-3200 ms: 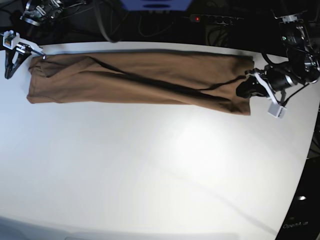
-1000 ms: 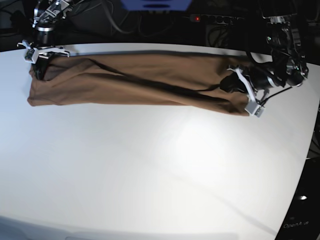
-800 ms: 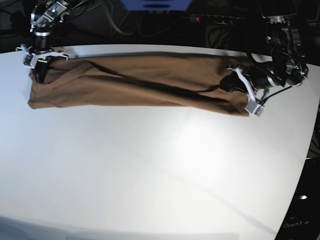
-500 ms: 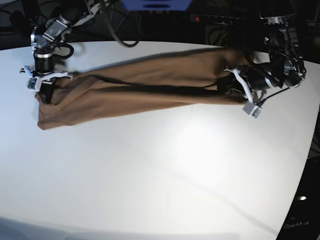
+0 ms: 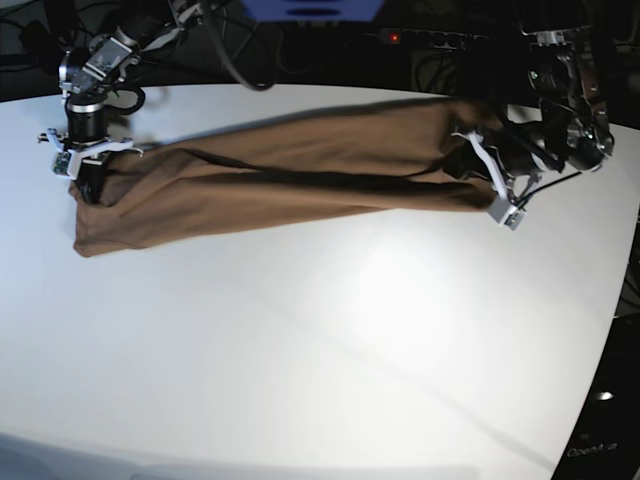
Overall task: Fold the T-shirt properly
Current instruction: 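Hold both strip ends and pull the left gripper's end taut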
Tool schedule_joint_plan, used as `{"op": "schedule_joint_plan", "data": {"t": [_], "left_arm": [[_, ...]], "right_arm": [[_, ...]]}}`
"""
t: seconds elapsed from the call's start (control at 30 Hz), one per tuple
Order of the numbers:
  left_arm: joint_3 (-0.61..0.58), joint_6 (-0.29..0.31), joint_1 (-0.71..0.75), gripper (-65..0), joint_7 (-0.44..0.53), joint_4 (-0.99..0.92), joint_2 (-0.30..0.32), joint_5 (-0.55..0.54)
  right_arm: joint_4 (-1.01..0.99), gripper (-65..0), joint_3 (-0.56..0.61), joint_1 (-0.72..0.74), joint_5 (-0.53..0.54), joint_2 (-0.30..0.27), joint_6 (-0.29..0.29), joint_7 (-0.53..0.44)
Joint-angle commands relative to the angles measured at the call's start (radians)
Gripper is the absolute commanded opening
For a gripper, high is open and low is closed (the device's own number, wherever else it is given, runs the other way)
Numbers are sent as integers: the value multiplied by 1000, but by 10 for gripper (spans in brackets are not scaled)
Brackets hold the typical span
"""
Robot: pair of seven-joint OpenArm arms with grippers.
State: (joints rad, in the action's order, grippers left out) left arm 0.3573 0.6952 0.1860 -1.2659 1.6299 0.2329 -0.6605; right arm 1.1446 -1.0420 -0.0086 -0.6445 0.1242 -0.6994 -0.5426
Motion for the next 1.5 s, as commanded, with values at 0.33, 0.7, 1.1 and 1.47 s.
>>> {"op": "schedule_joint_plan", "data": {"t": [0.33, 0.7, 1.1, 1.47], "left_arm": [[-40, 3, -72, -624, 25, -139, 7, 209], [-68, 3, -170, -624, 145, -399, -62, 381], [-66, 3, -191, -624, 162, -425, -10, 439], [-66, 3, -231, -624, 163, -425, -2, 434]], "right_arm": [[1, -643, -4, -1, -36, -5, 1, 55], [1, -643, -5, -3, -36, -5, 1, 55], [-8, -643, 2, 28, -34, -54, 1, 115], [-64, -643, -5, 101, -34, -131, 1, 214]]}}
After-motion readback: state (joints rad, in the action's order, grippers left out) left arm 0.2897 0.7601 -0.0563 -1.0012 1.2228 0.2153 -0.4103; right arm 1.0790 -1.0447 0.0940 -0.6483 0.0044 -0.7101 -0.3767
